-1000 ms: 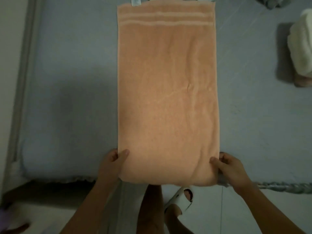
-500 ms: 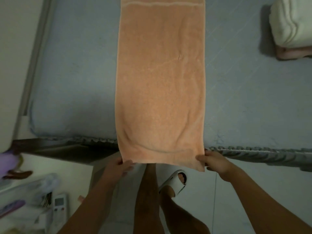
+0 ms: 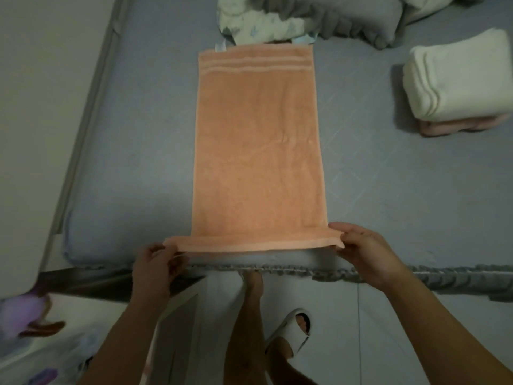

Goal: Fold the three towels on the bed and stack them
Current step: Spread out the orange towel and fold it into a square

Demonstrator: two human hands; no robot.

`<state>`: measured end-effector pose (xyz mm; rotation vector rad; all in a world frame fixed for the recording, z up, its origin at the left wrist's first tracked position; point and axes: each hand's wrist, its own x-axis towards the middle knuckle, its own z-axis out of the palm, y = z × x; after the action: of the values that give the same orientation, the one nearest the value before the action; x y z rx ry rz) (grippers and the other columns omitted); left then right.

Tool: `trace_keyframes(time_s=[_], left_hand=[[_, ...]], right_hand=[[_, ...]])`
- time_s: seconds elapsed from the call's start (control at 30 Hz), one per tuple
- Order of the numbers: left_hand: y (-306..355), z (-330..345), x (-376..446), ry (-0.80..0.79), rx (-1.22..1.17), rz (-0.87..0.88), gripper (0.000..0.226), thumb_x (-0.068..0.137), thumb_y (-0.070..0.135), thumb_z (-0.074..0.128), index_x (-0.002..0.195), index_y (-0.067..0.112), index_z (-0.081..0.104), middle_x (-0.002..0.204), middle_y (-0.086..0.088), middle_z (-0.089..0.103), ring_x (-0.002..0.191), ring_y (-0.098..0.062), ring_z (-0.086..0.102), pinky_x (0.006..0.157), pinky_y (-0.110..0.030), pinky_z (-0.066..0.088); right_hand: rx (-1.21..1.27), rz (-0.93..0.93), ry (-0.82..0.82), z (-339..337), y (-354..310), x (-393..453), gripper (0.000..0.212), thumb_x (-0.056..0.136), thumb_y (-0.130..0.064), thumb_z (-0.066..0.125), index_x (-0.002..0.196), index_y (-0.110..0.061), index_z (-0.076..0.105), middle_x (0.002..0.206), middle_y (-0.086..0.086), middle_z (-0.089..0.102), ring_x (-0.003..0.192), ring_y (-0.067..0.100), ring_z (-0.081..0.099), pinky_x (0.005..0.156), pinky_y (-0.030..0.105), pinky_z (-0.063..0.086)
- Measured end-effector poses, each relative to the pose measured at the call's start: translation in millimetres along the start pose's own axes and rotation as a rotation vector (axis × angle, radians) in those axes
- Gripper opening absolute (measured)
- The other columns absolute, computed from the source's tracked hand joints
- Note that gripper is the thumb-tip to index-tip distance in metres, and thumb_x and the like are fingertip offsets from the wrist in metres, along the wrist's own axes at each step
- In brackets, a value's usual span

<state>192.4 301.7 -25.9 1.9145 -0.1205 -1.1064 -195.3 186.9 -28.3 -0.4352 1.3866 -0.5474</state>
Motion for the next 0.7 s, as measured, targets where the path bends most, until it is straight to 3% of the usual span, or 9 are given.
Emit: trace_keyframes(time_s=[0.07, 0.13, 0.23, 0.3, 0.33, 0.37, 0.43, 0.53, 0.7], left_hand=[[19.5, 14.3, 13.4, -0.065, -0.009, 0.044, 0.025, 0.094, 0.009, 0.055, 0.106, 0.030, 0.062, 0.086, -0.009, 0.070, 0.069, -0.016, 0.070, 0.056, -0.024, 0.053], [40.2, 32.0, 28.3, -0.161, 0.047, 0.069, 0.027, 0.094, 0.008, 0.055, 0.107, 0.030, 0.066, 0.088, -0.005, 0.073, 0.078, -0.015, 0.071, 0.062, -0.022, 0.053], [68.9, 59.5, 58.6, -0.233, 0.224, 0.123, 0.021, 0.087, 0.006, 0.067, 0.096, 0.025, 0.068, 0.087, 0.002, 0.076, 0.089, -0.014, 0.069, 0.071, -0.022, 0.053], [84.3, 77.7, 85.7, -0.244, 0.373, 0.172, 0.018, 0.084, 0.005, 0.070, 0.091, 0.021, 0.068, 0.084, -0.003, 0.075, 0.087, -0.019, 0.067, 0.076, -0.032, 0.055], [91.4, 86.3, 99.8, -0.224, 0.466, 0.208, 0.013, 0.083, 0.008, 0.072, 0.088, 0.019, 0.069, 0.082, -0.005, 0.073, 0.083, -0.020, 0.066, 0.079, -0.038, 0.053], [98.7, 94.5, 114.4, -0.192, 0.556, 0.251, 0.009, 0.082, 0.012, 0.074, 0.085, 0.020, 0.070, 0.080, -0.006, 0.073, 0.078, -0.020, 0.065, 0.078, -0.040, 0.053], [116.9, 112.6, 144.0, -0.135, 0.646, 0.333, 0.005, 0.079, 0.023, 0.073, 0.078, 0.023, 0.069, 0.075, -0.003, 0.072, 0.072, -0.020, 0.064, 0.075, -0.040, 0.052], [154.1, 145.0, 191.5, -0.057, 0.670, 0.391, 0.010, 0.076, 0.036, 0.064, 0.072, 0.026, 0.064, 0.070, 0.001, 0.067, 0.071, -0.020, 0.062, 0.066, -0.033, 0.049], [225.8, 204.2, 278.5, 0.029, 0.730, 0.468, 0.020, 0.087, 0.031, 0.059, 0.093, 0.013, 0.067, 0.086, -0.011, 0.069, 0.085, -0.028, 0.064, 0.077, -0.039, 0.051]], right_hand=[[0.099, -0.031, -0.064, 5.5, -14.3, 10.9, 0.037, 0.086, 0.015, 0.051, 0.110, -0.007, 0.069, 0.101, 0.013, 0.076, 0.093, 0.019, 0.073, 0.089, 0.029, 0.057], [0.062, -0.083, -0.067, 11.6, -27.6, 23.7, 0.038, 0.083, 0.016, 0.057, 0.113, -0.006, 0.066, 0.101, 0.011, 0.076, 0.097, 0.019, 0.071, 0.089, 0.027, 0.056], [-0.392, -0.211, 0.082, 23.5, -47.7, 49.6, 0.030, 0.081, 0.009, 0.067, 0.101, -0.013, 0.070, 0.091, 0.009, 0.073, 0.089, 0.022, 0.067, 0.075, 0.024, 0.056], [-0.755, -0.286, 0.190, 34.8, -63.1, 70.9, 0.010, 0.083, -0.013, 0.071, 0.085, -0.022, 0.070, 0.079, 0.003, 0.070, 0.074, 0.019, 0.064, 0.064, 0.028, 0.050], [-0.883, -0.318, 0.240, 41.1, -71.9, 82.3, 0.010, 0.084, -0.025, 0.071, 0.075, -0.023, 0.066, 0.070, -0.001, 0.066, 0.065, 0.015, 0.060, 0.057, 0.027, 0.045], [-0.949, -0.351, 0.280, 46.1, -80.0, 96.5, 0.023, 0.085, -0.031, 0.068, 0.066, -0.019, 0.061, 0.061, -0.003, 0.060, 0.057, 0.011, 0.055, 0.051, 0.026, 0.040], [-0.949, -0.386, 0.336, 57.0, -101.0, 125.0, 0.035, 0.087, -0.032, 0.064, 0.059, -0.012, 0.055, 0.054, -0.002, 0.052, 0.050, 0.012, 0.048, 0.047, 0.026, 0.035], [-0.856, -0.360, 0.444, 74.0, -143.6, 168.3, 0.038, 0.089, -0.034, 0.057, 0.070, -0.001, 0.054, 0.061, 0.005, 0.052, 0.058, 0.020, 0.048, 0.053, 0.029, 0.036], [-0.887, -0.419, 0.508, 103.1, -228.7, 232.6, 0.038, 0.091, -0.038, 0.053, 0.081, -0.003, 0.062, 0.073, 0.011, 0.063, 0.067, 0.024, 0.056, 0.061, 0.033, 0.043]])
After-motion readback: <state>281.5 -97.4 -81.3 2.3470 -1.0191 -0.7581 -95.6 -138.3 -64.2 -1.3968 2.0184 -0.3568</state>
